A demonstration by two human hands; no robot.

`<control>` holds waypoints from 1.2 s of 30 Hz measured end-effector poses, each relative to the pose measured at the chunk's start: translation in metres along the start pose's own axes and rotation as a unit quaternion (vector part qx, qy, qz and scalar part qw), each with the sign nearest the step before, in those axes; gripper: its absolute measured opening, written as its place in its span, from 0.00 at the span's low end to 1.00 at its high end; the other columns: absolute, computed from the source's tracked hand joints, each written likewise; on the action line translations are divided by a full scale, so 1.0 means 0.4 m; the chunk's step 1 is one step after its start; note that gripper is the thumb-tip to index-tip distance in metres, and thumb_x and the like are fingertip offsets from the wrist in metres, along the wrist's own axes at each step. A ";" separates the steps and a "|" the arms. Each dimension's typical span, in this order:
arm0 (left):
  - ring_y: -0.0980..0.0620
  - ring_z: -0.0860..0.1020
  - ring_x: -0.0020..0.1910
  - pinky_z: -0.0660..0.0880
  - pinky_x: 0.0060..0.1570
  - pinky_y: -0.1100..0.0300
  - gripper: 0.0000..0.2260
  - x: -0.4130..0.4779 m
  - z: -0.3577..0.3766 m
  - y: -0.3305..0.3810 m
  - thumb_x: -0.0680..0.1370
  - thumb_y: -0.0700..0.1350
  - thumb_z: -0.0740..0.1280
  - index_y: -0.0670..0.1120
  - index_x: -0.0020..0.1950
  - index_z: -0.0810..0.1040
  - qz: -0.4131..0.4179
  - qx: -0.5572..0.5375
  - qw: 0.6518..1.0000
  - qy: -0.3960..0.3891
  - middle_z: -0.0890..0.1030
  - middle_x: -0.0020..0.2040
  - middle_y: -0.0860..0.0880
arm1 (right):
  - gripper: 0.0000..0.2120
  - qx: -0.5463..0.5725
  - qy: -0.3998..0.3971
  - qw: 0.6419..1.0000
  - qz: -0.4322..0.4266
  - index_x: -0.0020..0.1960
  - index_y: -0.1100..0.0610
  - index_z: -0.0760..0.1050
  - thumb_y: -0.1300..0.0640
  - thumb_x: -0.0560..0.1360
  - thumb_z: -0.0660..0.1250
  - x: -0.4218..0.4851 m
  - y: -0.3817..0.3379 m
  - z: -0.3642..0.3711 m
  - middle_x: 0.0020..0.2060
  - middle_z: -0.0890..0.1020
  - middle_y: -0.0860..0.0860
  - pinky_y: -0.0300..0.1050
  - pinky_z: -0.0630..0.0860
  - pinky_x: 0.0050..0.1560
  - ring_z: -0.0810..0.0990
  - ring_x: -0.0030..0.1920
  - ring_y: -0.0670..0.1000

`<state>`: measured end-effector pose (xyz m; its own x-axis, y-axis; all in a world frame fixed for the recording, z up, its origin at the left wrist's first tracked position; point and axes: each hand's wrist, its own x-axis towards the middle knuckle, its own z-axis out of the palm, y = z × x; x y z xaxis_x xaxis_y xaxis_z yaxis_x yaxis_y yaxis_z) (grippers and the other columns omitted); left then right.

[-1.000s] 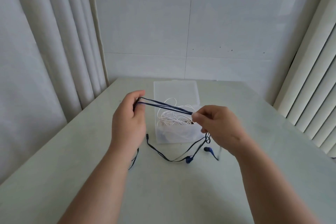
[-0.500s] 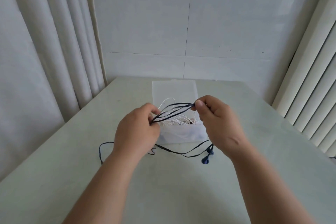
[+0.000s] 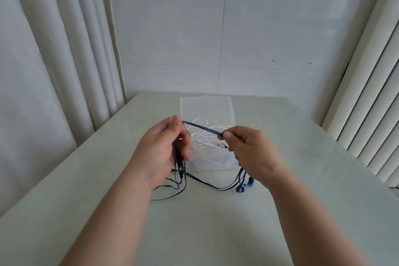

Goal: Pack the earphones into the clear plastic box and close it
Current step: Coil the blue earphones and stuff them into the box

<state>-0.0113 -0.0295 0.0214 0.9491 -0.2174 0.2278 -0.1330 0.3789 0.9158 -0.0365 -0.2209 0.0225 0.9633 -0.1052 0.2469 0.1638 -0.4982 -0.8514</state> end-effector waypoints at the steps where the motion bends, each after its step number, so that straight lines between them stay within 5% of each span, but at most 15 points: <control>1: 0.53 0.64 0.21 0.63 0.26 0.61 0.11 0.003 0.001 0.005 0.76 0.49 0.62 0.44 0.38 0.73 -0.003 -0.020 1.000 0.003 0.70 0.28 0.48 | 0.09 -0.016 -0.020 1.000 0.013 0.44 0.51 0.81 0.54 0.79 0.62 -0.001 0.000 0.003 0.30 0.76 0.45 0.43 0.72 0.35 0.72 0.28 0.45; 8: 0.55 0.59 0.22 0.61 0.24 0.64 0.10 0.022 0.021 0.028 0.80 0.45 0.59 0.42 0.42 0.74 0.049 -0.086 0.995 -0.011 0.64 0.28 0.50 | 0.13 -0.095 -0.094 0.991 0.016 0.44 0.49 0.77 0.50 0.81 0.57 -0.010 0.004 0.023 0.33 0.77 0.46 0.32 0.67 0.31 0.71 0.29 0.43; 16: 0.54 0.61 0.24 0.64 0.27 0.61 0.13 0.026 0.054 0.033 0.82 0.45 0.57 0.44 0.40 0.74 0.105 -0.149 0.982 -0.047 0.66 0.29 0.50 | 0.06 0.136 -0.190 0.972 0.017 0.48 0.48 0.78 0.56 0.73 0.65 -0.026 -0.007 0.074 0.35 0.78 0.39 0.35 0.66 0.39 0.71 0.31 0.38; 19: 0.55 0.62 0.24 0.64 0.28 0.61 0.10 0.030 0.045 0.032 0.80 0.46 0.58 0.44 0.41 0.72 0.116 -0.154 0.980 -0.056 0.67 0.30 0.51 | 0.17 0.153 -0.219 0.963 0.020 0.59 0.51 0.75 0.58 0.70 0.68 -0.032 -0.014 0.089 0.53 0.83 0.48 0.36 0.70 0.38 0.76 0.36 0.40; 21: 0.55 0.61 0.24 0.65 0.28 0.61 0.10 0.031 0.034 0.026 0.80 0.46 0.58 0.44 0.41 0.69 0.122 -0.155 0.979 -0.054 0.67 0.30 0.51 | 0.19 0.168 -0.243 0.955 0.036 0.62 0.52 0.74 0.58 0.72 0.70 -0.038 -0.020 0.097 0.53 0.84 0.54 0.37 0.67 0.35 0.75 0.38 0.48; 23: 0.55 0.62 0.25 0.65 0.28 0.62 0.11 0.033 0.028 0.018 0.81 0.45 0.57 0.45 0.40 0.70 0.125 -0.157 0.979 -0.046 0.67 0.30 0.52 | 0.15 0.158 -0.261 0.951 0.044 0.56 0.49 0.77 0.53 0.69 0.72 -0.039 -0.017 0.101 0.46 0.85 0.57 0.44 0.63 0.34 0.70 0.37 0.53; 25: 0.55 0.62 0.25 0.66 0.28 0.62 0.12 0.033 0.028 0.013 0.81 0.45 0.56 0.45 0.40 0.72 0.120 -0.167 0.978 -0.025 0.67 0.30 0.51 | 0.05 0.122 -0.254 0.959 0.034 0.45 0.48 0.78 0.50 0.70 0.71 -0.039 -0.013 0.102 0.34 0.83 0.50 0.47 0.62 0.34 0.68 0.35 0.52; 28: 0.54 0.64 0.25 0.66 0.29 0.62 0.09 0.035 0.025 0.006 0.79 0.45 0.58 0.45 0.42 0.73 0.117 -0.174 0.978 0.005 0.67 0.30 0.51 | 0.09 0.128 -0.224 0.965 0.042 0.42 0.57 0.77 0.53 0.76 0.67 -0.039 -0.013 0.095 0.26 0.74 0.45 0.40 0.63 0.32 0.67 0.31 0.49; 31: 0.53 0.67 0.27 0.70 0.31 0.61 0.07 0.037 0.014 -0.002 0.78 0.45 0.60 0.44 0.48 0.75 0.119 -0.173 0.977 0.027 0.69 0.31 0.51 | 0.11 0.110 -0.196 0.974 0.039 0.41 0.54 0.77 0.52 0.79 0.64 -0.040 -0.019 0.088 0.30 0.75 0.44 0.34 0.66 0.35 0.70 0.30 0.42; 34: 0.53 0.70 0.28 0.73 0.34 0.60 0.08 0.038 0.001 -0.008 0.76 0.46 0.63 0.43 0.50 0.76 0.092 -0.185 0.976 0.066 0.69 0.29 0.51 | 0.13 0.081 -0.180 0.980 0.027 0.38 0.50 0.77 0.49 0.80 0.62 -0.035 -0.011 0.087 0.42 0.83 0.52 0.39 0.70 0.44 0.73 0.37 0.44; 36: 0.53 0.71 0.28 0.73 0.37 0.58 0.07 0.039 -0.007 -0.012 0.77 0.47 0.63 0.44 0.47 0.76 0.072 -0.198 0.973 0.089 0.67 0.26 0.52 | 0.14 0.107 -0.175 0.978 0.026 0.39 0.51 0.77 0.51 0.81 0.60 -0.033 -0.013 0.080 0.40 0.85 0.48 0.42 0.74 0.49 0.77 0.39 0.45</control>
<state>0.0051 -0.0322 0.0195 0.9680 0.0101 0.2506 -0.1813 0.7186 0.6714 -0.0434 -0.1893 0.0090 0.9791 0.1949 0.0583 0.1170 -0.3050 -0.9451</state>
